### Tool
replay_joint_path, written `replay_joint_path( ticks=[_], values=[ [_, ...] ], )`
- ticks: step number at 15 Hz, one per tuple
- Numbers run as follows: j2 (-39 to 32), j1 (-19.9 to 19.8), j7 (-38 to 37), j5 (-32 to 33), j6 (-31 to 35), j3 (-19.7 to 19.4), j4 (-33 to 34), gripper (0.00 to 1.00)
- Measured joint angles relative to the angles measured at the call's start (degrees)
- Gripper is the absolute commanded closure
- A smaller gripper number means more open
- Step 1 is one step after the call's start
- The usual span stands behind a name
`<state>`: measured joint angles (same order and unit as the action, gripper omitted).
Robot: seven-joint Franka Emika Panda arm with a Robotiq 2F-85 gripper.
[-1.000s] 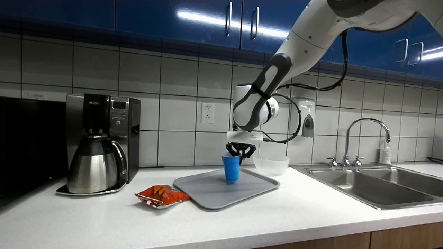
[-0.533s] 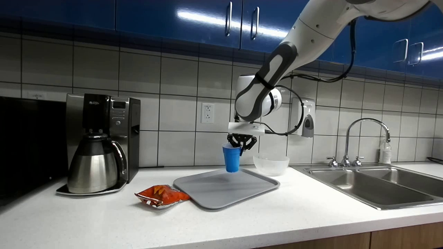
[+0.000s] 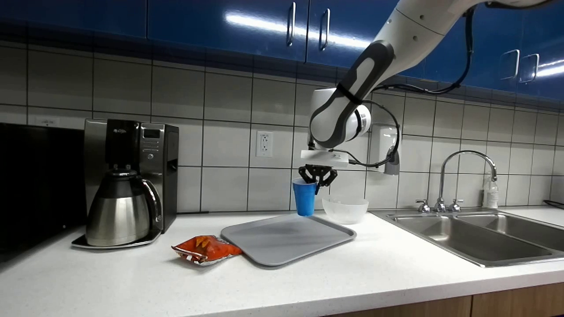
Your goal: Move the blue cup from the tray to the counter top
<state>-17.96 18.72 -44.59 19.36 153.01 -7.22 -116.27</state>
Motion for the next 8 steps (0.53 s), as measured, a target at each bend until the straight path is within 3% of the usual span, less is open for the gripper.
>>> replay_joint_path(
  ticks=[8],
  values=[
    [6.83,-1.78,0.00,2.11,0.00,-0.28,-8.05,0.99]
  ],
)
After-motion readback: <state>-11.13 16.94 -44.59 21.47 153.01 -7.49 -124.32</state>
